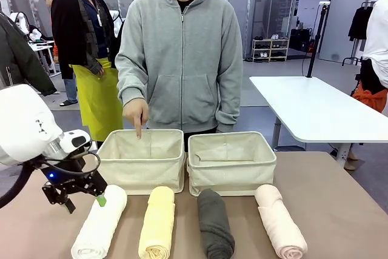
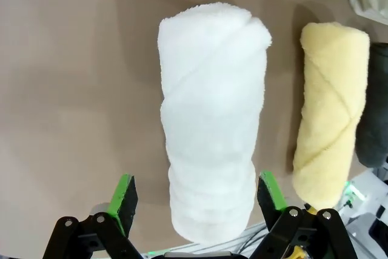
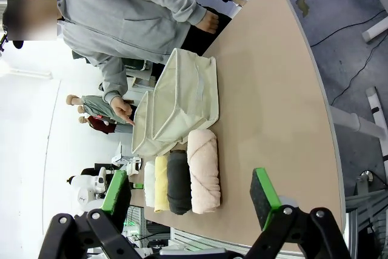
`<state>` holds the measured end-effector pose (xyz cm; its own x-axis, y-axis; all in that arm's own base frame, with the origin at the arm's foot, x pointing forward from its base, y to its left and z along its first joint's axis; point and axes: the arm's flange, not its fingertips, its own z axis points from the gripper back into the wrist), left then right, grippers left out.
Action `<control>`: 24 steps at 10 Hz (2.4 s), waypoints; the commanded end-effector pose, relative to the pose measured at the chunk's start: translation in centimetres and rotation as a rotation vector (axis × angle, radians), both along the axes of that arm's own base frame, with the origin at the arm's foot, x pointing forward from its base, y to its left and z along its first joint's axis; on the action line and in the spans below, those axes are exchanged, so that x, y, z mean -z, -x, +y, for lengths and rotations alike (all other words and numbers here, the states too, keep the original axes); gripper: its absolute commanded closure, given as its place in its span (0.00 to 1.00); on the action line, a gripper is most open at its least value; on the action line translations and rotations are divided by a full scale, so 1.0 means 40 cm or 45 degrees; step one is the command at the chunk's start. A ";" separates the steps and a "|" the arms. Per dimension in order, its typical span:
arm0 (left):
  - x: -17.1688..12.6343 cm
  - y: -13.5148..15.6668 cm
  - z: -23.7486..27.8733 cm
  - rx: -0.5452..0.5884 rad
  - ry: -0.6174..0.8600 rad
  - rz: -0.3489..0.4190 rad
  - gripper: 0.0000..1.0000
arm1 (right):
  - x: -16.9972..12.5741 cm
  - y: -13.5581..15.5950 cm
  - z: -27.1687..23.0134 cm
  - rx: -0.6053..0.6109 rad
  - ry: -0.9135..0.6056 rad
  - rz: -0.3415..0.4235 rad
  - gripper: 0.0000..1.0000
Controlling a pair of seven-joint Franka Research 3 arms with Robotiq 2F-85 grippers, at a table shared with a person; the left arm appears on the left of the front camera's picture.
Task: Divide the towels into two baskets.
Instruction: Pick up one hotel-folded towel and place it in the Fabric basket indicated by the person.
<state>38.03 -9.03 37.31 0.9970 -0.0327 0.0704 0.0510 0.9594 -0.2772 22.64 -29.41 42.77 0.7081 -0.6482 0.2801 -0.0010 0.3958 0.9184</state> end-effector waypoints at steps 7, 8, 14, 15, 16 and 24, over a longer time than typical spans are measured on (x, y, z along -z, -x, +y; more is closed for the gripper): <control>0.168 0.035 -0.060 -0.019 -0.027 0.143 0.00 | -0.004 0.005 0.002 0.007 -0.011 -0.017 0.00; 0.172 0.039 -0.062 0.001 -0.022 0.138 0.13 | -0.004 0.005 0.002 0.007 -0.011 -0.017 0.00; 0.140 0.050 -0.069 0.023 -0.004 0.088 0.66 | -0.004 0.005 0.002 0.007 -0.011 -0.017 0.00; 0.123 0.050 -0.069 0.029 -0.005 0.084 0.66 | -0.004 0.005 0.002 0.007 -0.011 -0.017 0.00; 0.102 0.051 -0.068 0.033 -0.003 0.091 0.66 | -0.004 0.005 0.002 0.007 -0.011 -0.017 0.00; -0.209 0.086 -0.009 0.778 -0.105 -0.139 0.66 | -0.004 0.005 0.002 0.007 -0.011 -0.017 0.00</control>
<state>34.99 -9.89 44.66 0.8824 -0.4552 0.1190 0.4703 0.8617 -0.1906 22.61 -29.43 42.78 0.7073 -0.6489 0.2804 -0.0011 0.3956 0.9184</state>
